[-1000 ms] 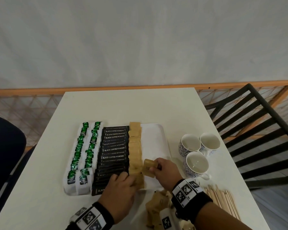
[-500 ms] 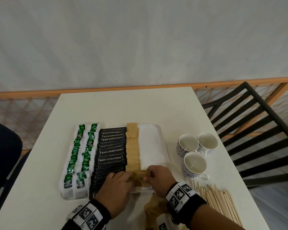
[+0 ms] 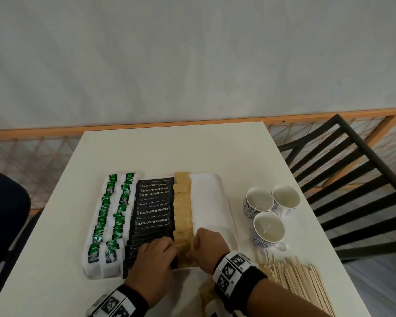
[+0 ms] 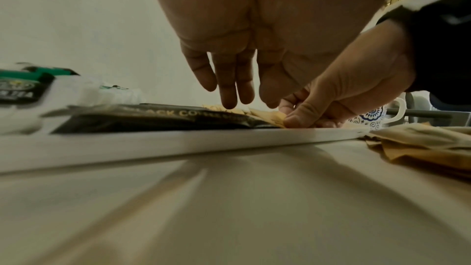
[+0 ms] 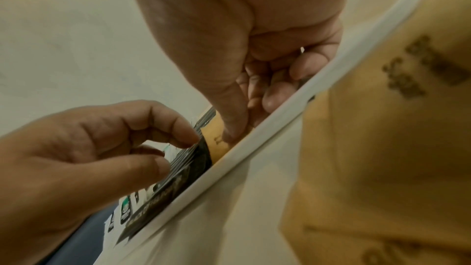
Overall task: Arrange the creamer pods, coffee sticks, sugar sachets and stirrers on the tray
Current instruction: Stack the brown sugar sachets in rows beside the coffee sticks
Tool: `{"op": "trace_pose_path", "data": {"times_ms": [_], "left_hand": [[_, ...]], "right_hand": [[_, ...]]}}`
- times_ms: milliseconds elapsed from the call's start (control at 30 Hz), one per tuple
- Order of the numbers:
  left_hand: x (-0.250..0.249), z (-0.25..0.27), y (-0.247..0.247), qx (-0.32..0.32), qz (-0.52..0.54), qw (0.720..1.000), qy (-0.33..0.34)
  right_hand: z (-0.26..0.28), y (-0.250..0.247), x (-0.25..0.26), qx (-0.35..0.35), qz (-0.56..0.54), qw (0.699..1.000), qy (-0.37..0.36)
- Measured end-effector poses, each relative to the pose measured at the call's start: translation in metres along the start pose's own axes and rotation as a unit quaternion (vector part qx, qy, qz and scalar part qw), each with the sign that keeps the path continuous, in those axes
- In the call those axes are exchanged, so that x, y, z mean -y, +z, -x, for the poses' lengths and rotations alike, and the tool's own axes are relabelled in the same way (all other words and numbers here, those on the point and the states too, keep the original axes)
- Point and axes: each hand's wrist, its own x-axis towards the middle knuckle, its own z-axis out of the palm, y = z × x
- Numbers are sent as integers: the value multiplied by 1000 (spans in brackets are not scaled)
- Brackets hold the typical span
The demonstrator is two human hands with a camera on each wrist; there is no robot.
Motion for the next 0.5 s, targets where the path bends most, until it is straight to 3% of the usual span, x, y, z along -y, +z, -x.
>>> {"op": "trace_pose_path", "data": {"times_ms": [167, 300, 500], "left_hand": [[4, -4, 5, 45, -3, 999, 27], [4, -8, 4, 36, 0, 999, 40], [3, -11, 2, 59, -24, 997, 32]], "right_hand": [[1, 3, 0, -28, -76, 997, 7], [-9, -3, 2, -49, -76, 996, 14], [-19, -3, 10, 5, -19, 1000, 6]]}}
